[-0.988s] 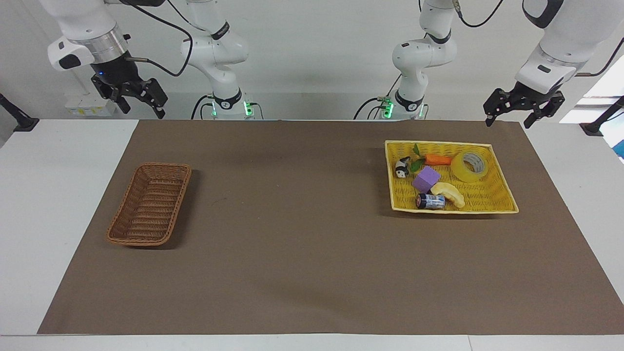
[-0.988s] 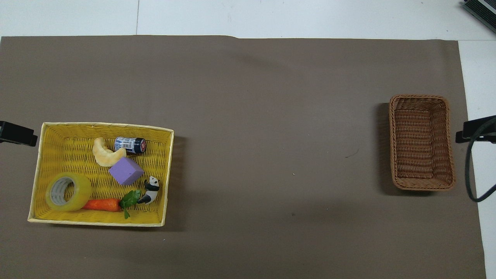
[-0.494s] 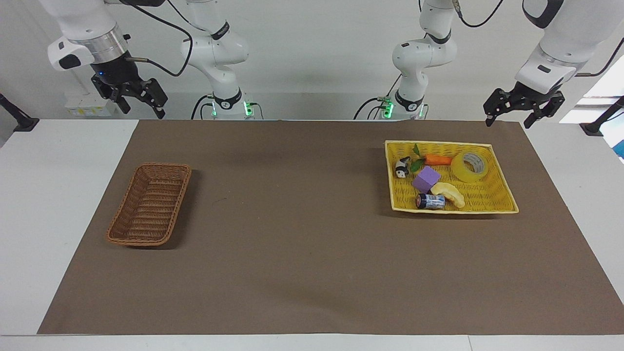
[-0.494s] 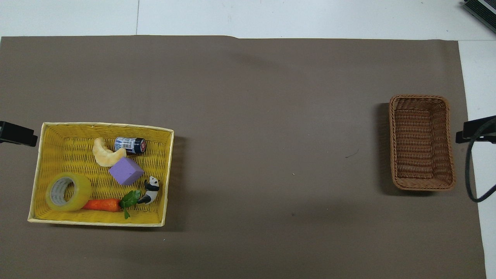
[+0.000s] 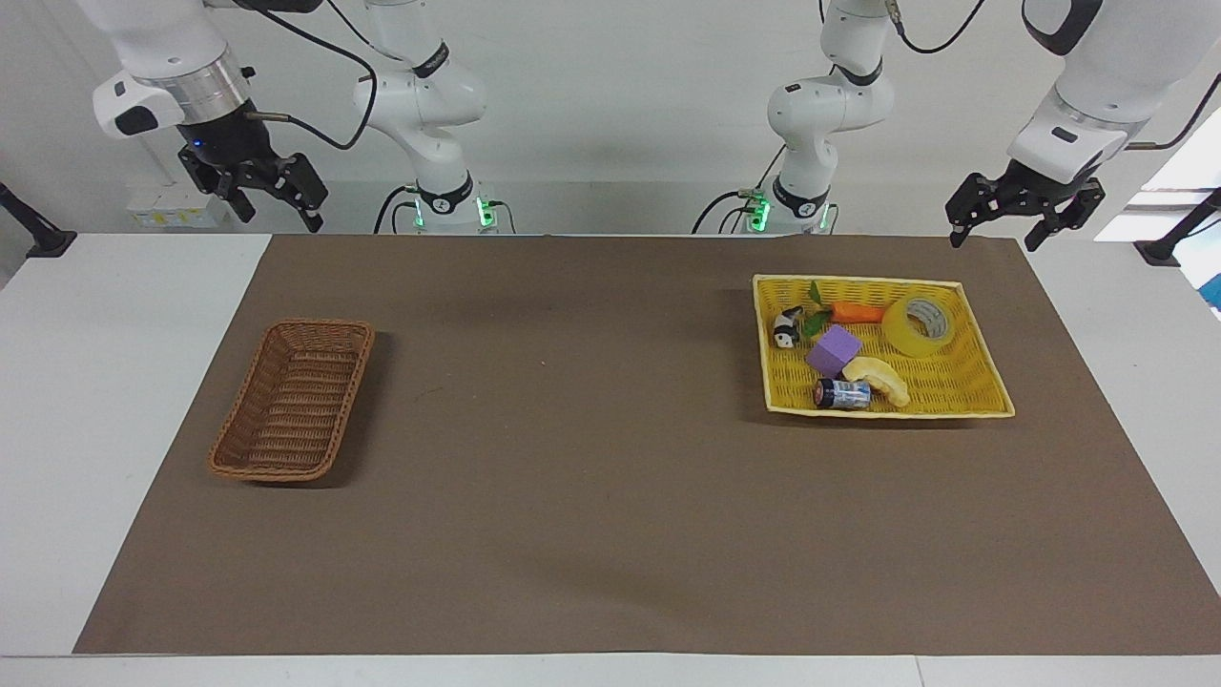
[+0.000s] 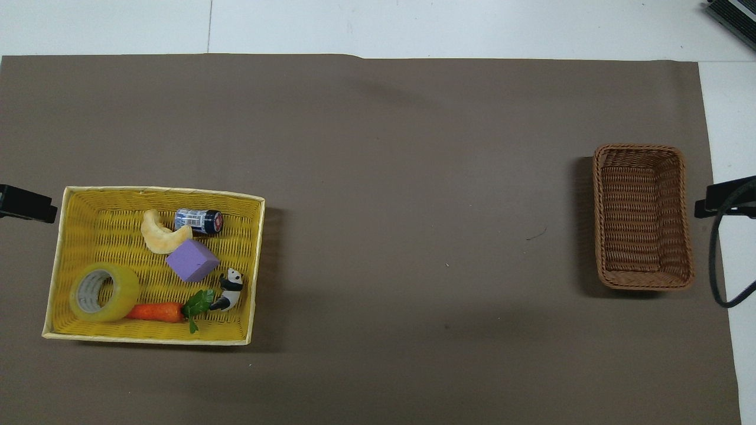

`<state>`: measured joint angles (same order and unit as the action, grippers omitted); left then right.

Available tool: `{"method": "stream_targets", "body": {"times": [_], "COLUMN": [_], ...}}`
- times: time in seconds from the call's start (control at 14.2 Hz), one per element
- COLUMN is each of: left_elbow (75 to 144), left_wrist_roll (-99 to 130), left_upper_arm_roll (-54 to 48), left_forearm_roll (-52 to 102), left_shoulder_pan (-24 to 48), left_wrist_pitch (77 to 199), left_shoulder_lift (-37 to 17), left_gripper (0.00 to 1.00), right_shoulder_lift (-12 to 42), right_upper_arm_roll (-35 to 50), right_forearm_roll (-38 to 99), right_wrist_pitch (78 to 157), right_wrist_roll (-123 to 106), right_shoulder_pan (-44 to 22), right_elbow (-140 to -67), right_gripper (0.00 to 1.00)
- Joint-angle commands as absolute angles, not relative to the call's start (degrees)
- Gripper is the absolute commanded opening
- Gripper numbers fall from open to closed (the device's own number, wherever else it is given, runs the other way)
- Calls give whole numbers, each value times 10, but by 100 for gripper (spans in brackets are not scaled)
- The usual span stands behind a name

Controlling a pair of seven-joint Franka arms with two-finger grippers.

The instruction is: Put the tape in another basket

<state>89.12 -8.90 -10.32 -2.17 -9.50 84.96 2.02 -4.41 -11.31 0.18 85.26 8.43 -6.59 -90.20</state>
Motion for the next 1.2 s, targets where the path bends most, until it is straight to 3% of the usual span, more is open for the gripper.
{"method": "stream_targets", "body": {"times": [0.0, 1.13], "left_elbow": [905, 912], "left_wrist_roll": [-91, -83], "left_upper_arm_roll": [-104, -104], "left_forearm_roll": [-20, -20], "left_shoulder_pan": [-99, -101], "left_wrist_pitch": [853, 843], "left_shoulder_lift": [33, 38], "left_gripper": [100, 100], "right_shoulder_lift": [-51, -51], "right_upper_arm_roll": [-117, -117], "right_forearm_roll": [17, 16], "right_wrist_pitch": [852, 852], "right_wrist_roll": [72, 72], "right_shoulder_pan": [-64, -63], "right_elbow": [-911, -911], "right_gripper": [100, 100]}}
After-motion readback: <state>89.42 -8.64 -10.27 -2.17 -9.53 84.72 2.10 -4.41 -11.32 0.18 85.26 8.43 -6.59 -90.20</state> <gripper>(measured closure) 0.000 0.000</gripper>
